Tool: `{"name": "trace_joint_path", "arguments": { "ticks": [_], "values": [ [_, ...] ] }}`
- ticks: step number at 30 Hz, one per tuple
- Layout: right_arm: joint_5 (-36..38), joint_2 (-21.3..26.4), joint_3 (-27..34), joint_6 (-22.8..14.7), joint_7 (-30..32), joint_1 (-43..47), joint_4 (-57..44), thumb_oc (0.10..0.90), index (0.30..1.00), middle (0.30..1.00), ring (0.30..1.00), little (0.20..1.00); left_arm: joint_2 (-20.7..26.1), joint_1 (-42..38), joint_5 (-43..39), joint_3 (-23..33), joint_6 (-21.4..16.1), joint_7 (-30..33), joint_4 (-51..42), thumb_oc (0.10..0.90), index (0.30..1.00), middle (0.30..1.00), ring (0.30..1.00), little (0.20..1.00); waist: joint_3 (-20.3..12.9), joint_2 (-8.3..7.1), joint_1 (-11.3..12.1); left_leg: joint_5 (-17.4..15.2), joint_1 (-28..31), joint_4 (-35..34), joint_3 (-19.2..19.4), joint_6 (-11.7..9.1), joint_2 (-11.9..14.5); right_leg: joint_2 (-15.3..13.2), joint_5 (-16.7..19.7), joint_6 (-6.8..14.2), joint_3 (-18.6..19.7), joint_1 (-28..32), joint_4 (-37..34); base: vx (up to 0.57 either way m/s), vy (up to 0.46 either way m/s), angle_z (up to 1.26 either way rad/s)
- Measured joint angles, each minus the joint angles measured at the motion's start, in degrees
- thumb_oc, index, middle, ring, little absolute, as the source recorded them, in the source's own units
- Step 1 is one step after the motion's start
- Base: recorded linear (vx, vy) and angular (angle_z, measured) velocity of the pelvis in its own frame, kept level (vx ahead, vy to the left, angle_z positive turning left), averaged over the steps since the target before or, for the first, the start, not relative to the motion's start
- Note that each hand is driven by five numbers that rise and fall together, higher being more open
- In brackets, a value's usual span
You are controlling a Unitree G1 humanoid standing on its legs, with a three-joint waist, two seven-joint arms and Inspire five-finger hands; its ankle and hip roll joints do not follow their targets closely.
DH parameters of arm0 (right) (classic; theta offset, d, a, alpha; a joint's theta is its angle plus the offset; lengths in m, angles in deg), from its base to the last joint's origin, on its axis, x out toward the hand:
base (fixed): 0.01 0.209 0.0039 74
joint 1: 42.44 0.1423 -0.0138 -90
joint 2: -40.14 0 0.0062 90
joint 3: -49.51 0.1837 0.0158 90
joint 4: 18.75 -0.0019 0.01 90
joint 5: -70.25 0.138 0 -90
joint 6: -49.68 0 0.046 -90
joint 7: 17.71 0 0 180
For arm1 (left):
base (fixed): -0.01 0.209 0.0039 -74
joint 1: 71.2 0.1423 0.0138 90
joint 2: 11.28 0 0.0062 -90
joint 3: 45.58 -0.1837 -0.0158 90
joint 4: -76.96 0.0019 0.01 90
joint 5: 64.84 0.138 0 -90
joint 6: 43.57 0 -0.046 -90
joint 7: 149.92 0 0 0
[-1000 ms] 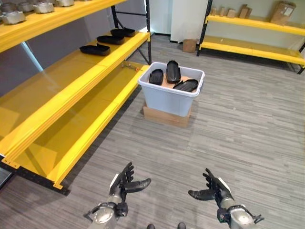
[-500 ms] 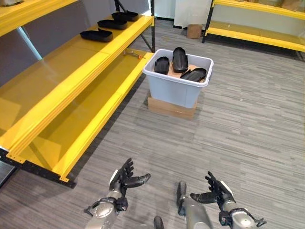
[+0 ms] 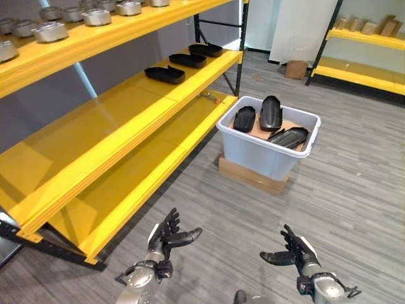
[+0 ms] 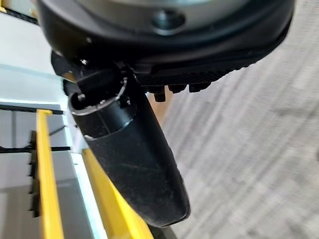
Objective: Move parts from the plastic box to the shelf.
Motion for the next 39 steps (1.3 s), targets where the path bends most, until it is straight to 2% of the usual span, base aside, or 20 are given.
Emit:
{"name": "trace_joint_path", "arguments": {
  "ticks": [2,3,6,8,10,11,13,16,22,23,26,28,30,32,33,34,35,36,38,39],
  "values": [
    [0.04,-0.02,0.13,0.18,0.58,0.39,0.09,0.9,1.0,1.0,1.0,1.0,0.1,0.08,-0.01,-0.34,0.15,-0.08,0.15,0.9,1.0,1.0,1.0,1.0,0.58,-0.81,-0.65,-1.96,-5.24,-0.82,-0.98,1.09,1.12,-0.1,-0.29,-0.34,-0.22,0.91,-0.51,0.19,0.024,-0.07],
    [0.08,-0.38,0.11,0.29,0.65,0.11,0.07,0.9,1.0,1.0,1.0,1.0,0.32,0.03,-0.01,-0.32,0.15,-0.11,0.14,0.9,1.0,1.0,1.0,1.0,1.06,-1.68,-0.59,-2.28,-6.28,-3.83,1.13,2.37,2.97,-0.15,-0.33,-0.36,-0.23,1.96,-1.36,0.14,0.044,0.09],
    [0.11,-0.9,0.12,0.4,1.13,0.36,0.11,0.9,1.0,1.0,1.0,1.0,0.76,0.32,0.01,-0.35,0.25,-0.06,0.21,0.9,1.0,1.0,1.0,1.0,2.71,-3.91,0.3,0.5,-8.07,-19.28,2.54,3.89,5.12,-1.2,-1.32,0.45,1.48,4.14,-1.83,0.2,0.125,-0.19],
    [0.03,-0.43,0.31,0.25,1.33,0.21,0.07,0.9,1.0,1.0,1.0,1.0,0.81,1.18,0.05,-0.77,0.39,-0.1,0.41,0.9,1.0,1.0,1.0,1.0,3.61,-1.98,1.1,4.43,-8.15,-26.17,0.94,3.45,6.27,-1.45,-4.18,2.46,3.84,5.41,-0.74,0.34,0.249,-0.57],
    [0.01,-0.06,0.1,0.43,1.17,-0.27,0.02,0.9,1.0,1.0,1.0,1.0,0.51,2.67,0.07,-0.82,0.53,0.02,0.48,0.9,1.0,1.0,1.0,1.0,3.25,0.22,1.01,5.4,-5.15,-29.13,2.78,4.41,6.65,-1.31,-5.65,4.3,5.12,6.27,0.95,0.17,0.136,-0.55],
    [0.0,0.27,0.02,0.3,1.04,-1.05,-0.05,0.9,1.0,1.0,1.0,1.0,0.53,2.82,0.09,-0.89,0.64,-0.16,0.52,0.9,1.0,1.0,1.0,1.0,2.97,1.99,0.72,11.02,-2.33,-33.34,2.94,4.16,6.28,-1.88,-7.47,6.82,6.02,6.2,3.33,0.19,0.142,-0.37],
    [0.01,-0.92,-0.47,0.78,0.39,-2.05,-0.21,0.9,1.0,1.0,1.0,1.0,1.72,2.35,0.1,-0.22,0.65,-0.02,-0.15,0.9,1.0,1.0,1.0,1.0,2.84,-0.51,0.79,12.63,0.36,-37.26,4.84,6.18,2.28,-5.65,-8.41,8.27,6.94,5.94,4.33,0.21,0.133,-0.15],
    [0.01,-2.63,-2.13,1.26,-0.47,-1.04,-0.37,0.9,1.0,1.0,1.0,1.0,4.01,0.79,0.14,0.54,0.63,0.1,-0.82,0.9,1.0,1.0,1.0,1.0,2.92,-1.61,1.16,12.04,3.28,-40.63,7.64,8.96,-0.5,-8.93,-7.6,9.77,6.33,5.77,4.78,0.21,0.093,-0.29],
    [-0.02,-3.67,-3.35,1.15,-1.14,-0.72,-0.57,0.9,1.0,1.0,1.0,1.0,4.16,0.51,0.14,0.9,0.26,0.06,-1.17,0.9,1.0,1.0,1.0,1.0,2.77,-1.37,1.25,11.66,6.54,-42.86,8.89,9.2,-1.38,-7.35,-6.71,10.39,6.22,5.25,3.75,0.09,0.06,-0.09],
    [-0.03,-3.6,-3.27,1.11,-1.14,-1.32,-0.52,0.9,1.0,1.0,1.0,1.0,3.82,0.57,0.16,0.75,0.27,0.07,-1.11,0.9,1.0,1.0,1.0,1.0,2.91,-1.08,0.82,10.95,6.51,-42.83,8.95,9.66,-1.76,-7.2,-6.39,10.9,6.43,4.76,5.48,0.03,0.118,-0.17],
    [-0.07,-3.16,-2.6,1.32,-0.96,-0.05,-0.18,0.9,1.0,1.0,1.0,1.0,2.96,0.32,0.22,-0.47,0.44,-0.02,-0.73,0.9,1.0,1.0,1.0,1.0,4.23,0.87,-0.69,9.92,6.82,-42.57,8.88,10.2,-0.72,-8.16,-2.0,14.23,10.19,-11.06,34.19,0.09,0.031,-0.03],
    [-0.1,-3.03,-2.49,1.36,-0.97,-0.84,-0.43,0.9,1.0,1.0,1.0,1.0,2.96,0.46,0.26,-1.05,0.43,-0.03,-0.81,0.9,1.0,1.0,1.0,1.0,4.67,1.3,-0.53,9.43,8.32,-42.98,9.98,10.56,-0.82,-10.55,-4.21,12.95,7.82,-13.06,34.08,0.25,-0.094,-0.12],
    [-0.11,-2.88,-2.47,1.28,-1.03,-0.3,-0.42,0.9,1.0,1.0,1.0,1.0,2.71,0.28,0.21,-0.88,0.4,0.01,-0.85,0.9,1.0,1.0,1.0,1.0,4.59,1.51,-0.41,8.74,7.92,-42.68,10.89,10.18,-0.6,-13.49,-5.39,10.81,-0.98,-12.75,19.83,0.26,-0.15,-0.3],
    [-0.13,-2.92,-2.51,1.42,-1.03,0.15,-0.31,0.9,1.0,1.0,1.0,1.0,2.68,0.23,0.2,-0.77,0.39,-0.02,-0.49,0.9,1.0,1.0,1.0,1.0,4.91,1.71,-0.75,7.45,8.96,-42.3,11.12,8.11,-0.1,-13.55,0.59,11.97,-1.11,-11.93,1.38,0.37,-0.309,-0.12],
    [-0.13,-2.89,-2.51,1.44,-0.96,0.23,0.05,0.9,1.0,1.0,1.0,1.0,1.94,0.99,0.21,-0.52,0.38,-0.01,-0.37,0.9,1.0,1.0,1.0,1.0,4.93,2.13,-0.46,6.3,11.39,-42.33,11.97,6.02,1.37,-14.2,3.45,11.04,-4.51,-9.68,0.99,0.46,-0.454,-0.11],
    [-0.1,-2.8,-2.82,1.89,-1.0,-0.03,0.45,0.9,1.0,1.0,1.0,1.0,0.39,2.91,0.18,0.0,0.27,0.09,-0.43,0.9,1.0,1.0,1.0,1.0,4.37,3.41,-0.34,4.84,14.0,-42.31,11.87,3.68,4.83,-12.54,3.74,10.23,-8.52,-7.47,3.52,0.35,-0.393,0.05],
    [-0.08,-2.71,-2.98,1.9,-1.02,-0.09,0.33,0.9,1.0,1.0,1.0,1.0,0.1,3.38,0.15,-0.22,0.31,0.05,-0.44,0.9,1.0,1.0,1.0,1.0,3.76,3.73,-0.66,3.99,15.24,-42.25,10.77,2.53,7.09,-10.64,3.39,9.64,-9.03,-6.72,5.17,0.3,-0.39,0.17],
    [-0.08,-2.07,-2.95,1.73,-0.94,0.15,-0.41,0.9,1.0,1.0,1.0,1.0,0.07,3.24,0.1,-0.6,0.2,-0.01,-0.74,0.9,1.0,1.0,1.0,1.0,1.9,3.63,-0.41,2.71,14.66,-40.42,9.92,2.72,10.68,-6.77,0.02,5.4,-8.22,-7.67,8.19,0.2,-0.309,0.0],
    [0.04,-0.51,-0.8,0.55,0.61,3.61,-0.04,0.9,1.0,1.0,1.0,1.0,-0.32,0.98,0.02,-1.65,0.04,0.05,0.3,0.9,1.0,1.0,1.0,1.0,0.99,0.71,0.13,8.29,4.89,-18.79,4.78,0.88,15.98,-0.66,-4.85,-1.1,-7.33,-6.65,8.54,0.26,-0.374,-0.54],
    [0.1,1.1,-0.49,0.38,1.08,3.03,-0.05,0.9,1.0,1.0,1.0,1.0,-1.57,0.3,-0.03,-2.15,0.01,-0.07,0.42,0.9,1.0,1.0,1.0,1.0,1.29,0.11,0.08,10.79,0.04,-7.59,0.83,-1.91,13.92,1.11,-5.01,-2.83,-7.23,-3.73,5.82,0.29,-0.303,-0.32]
  ]
}}
